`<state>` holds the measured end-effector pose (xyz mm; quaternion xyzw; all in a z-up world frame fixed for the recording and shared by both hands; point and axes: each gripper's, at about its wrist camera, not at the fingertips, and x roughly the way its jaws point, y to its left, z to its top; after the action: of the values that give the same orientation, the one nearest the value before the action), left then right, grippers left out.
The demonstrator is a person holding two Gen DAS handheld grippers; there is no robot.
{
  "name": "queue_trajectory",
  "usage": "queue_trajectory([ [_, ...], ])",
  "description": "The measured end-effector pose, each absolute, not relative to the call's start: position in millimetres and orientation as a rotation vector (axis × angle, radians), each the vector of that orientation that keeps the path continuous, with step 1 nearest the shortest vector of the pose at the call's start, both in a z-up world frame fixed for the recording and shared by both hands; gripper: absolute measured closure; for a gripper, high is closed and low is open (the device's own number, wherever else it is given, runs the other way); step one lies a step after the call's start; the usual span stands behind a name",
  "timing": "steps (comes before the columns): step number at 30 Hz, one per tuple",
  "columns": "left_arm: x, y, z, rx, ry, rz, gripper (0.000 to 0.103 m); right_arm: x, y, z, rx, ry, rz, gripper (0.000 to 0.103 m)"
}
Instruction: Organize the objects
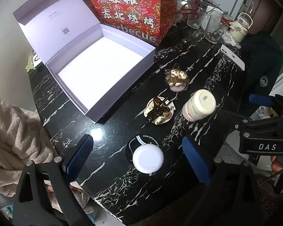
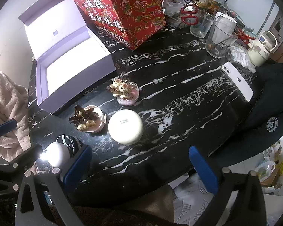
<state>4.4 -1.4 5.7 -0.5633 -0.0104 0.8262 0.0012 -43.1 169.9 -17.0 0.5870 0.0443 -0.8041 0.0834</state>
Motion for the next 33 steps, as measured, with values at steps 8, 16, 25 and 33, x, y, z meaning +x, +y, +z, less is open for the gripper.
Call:
queue_trajectory([
  [8, 7.2, -5.2, 5.6, -1.778, -0.038, 2.605, 0.007, -41.4, 168.2, -13.7, 1.738, 0.137, -2.414, 0.0],
  [16, 9.1, -7.8, 7.0, -1.767, -0.053, 2.602, 0.007, -38.3, 167.1, -11.5, 1.729, 0.138, -2.426, 0.0],
  [25, 9.9, -8.5, 8.3, -1.768, -0.062, 2.599, 0.007, -37.0, 167.2, -11.1, 1.73, 0.138, -2.428, 0.0],
  [33, 11.3, -9.0, 9.3, -1.752, -0.065, 2.599, 0.007, -35.5, 167.2, -9.6, 1.728, 0.138, -2.436, 0.0],
])
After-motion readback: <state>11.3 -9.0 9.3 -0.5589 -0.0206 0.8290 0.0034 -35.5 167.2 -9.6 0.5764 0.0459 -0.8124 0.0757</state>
